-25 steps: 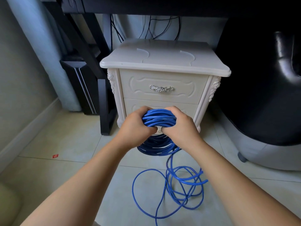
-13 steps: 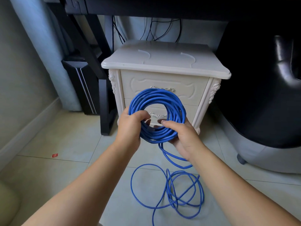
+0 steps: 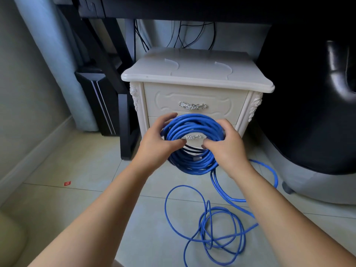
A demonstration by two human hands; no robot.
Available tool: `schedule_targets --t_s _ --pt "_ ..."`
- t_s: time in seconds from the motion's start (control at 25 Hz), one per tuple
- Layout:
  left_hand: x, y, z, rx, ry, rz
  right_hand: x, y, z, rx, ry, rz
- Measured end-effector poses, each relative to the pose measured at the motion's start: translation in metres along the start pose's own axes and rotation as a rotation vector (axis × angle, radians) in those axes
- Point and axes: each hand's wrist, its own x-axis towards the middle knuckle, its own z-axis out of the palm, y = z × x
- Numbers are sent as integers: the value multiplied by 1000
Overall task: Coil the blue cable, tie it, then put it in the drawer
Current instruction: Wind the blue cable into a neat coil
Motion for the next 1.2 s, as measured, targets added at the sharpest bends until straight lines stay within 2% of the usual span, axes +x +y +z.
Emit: schedule_targets --t_s 0.12,0.2,0.36,0.48,0.6,0.8,1.0,1.2 --pt "-1 -3 0 332 -76 147 -8 -1 6 -173 -54 -129" --pt "0 -4 3 406 -47 160 -11 0 9 -211 -67 -164" --pt "0 -2 9 338 61 187 -13 -2 10 -180 42 -226" --pt "2 1 12 252 111 115 -12 -5 7 -299 147 -264" --pt "2 2 13 196 129 80 -10 -6 4 -391 130 -203" --pt "2 0 16 94 184 28 -6 -2 7 -103 -35 95" --pt "-1 5 18 -47 227 -47 -2 12 9 299 -230 183" --pt "-3 6 20 -277 292 -266 -4 18 19 547 -133 234"
